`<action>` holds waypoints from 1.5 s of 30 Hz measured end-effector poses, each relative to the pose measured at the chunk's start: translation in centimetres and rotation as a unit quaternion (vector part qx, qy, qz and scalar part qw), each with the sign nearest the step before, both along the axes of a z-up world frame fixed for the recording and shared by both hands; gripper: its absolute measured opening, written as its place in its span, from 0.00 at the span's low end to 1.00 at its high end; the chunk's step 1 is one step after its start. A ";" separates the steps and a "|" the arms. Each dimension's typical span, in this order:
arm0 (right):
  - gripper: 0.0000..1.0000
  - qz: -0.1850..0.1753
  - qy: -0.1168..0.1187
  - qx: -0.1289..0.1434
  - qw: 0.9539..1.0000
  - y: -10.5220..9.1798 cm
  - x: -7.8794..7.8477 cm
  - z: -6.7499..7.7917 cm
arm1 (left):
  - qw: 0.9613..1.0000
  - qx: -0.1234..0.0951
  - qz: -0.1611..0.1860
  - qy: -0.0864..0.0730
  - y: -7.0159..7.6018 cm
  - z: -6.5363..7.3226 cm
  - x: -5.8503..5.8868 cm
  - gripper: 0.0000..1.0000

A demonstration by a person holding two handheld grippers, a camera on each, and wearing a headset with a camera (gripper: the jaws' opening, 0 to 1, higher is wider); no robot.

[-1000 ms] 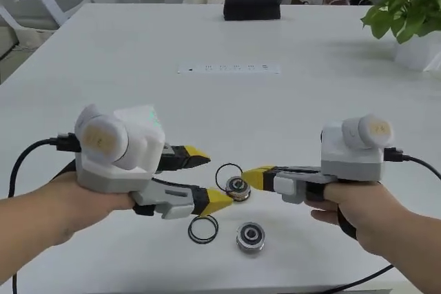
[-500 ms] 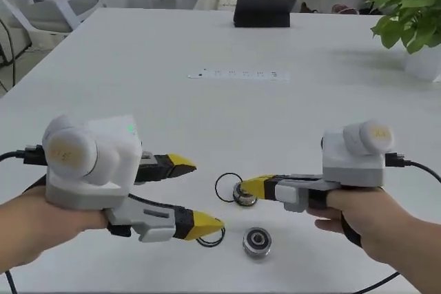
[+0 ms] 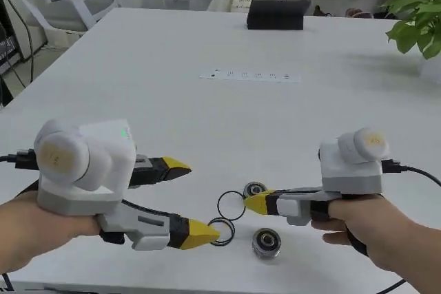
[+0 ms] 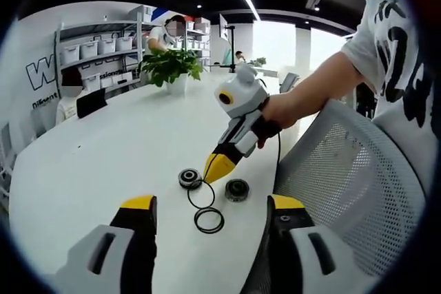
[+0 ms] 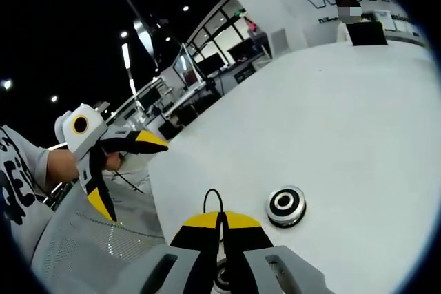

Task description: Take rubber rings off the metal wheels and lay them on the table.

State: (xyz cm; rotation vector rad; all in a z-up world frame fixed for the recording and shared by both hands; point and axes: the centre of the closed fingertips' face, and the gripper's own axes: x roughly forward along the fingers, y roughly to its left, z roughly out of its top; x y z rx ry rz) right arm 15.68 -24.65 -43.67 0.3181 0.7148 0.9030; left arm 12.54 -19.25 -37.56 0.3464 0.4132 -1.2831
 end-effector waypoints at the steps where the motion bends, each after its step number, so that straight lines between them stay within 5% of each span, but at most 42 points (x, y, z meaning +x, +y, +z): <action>1: 0.00 0.002 0.004 0.000 1.000 0.2 0.0 -0.1 | 1.000 0.000 0.001 0.000 0.1 0.0 0.0 0.63; 23: 0.00 0.050 0.068 -0.023 0.996 2.1 -1.6 -2.5 | 1.000 0.001 0.017 0.006 1.7 0.0 -0.1 0.65; 45: 0.00 0.055 0.067 -0.045 0.995 1.9 -1.6 -3.3 | 1.000 0.004 0.016 0.008 1.7 -0.3 -0.2 0.65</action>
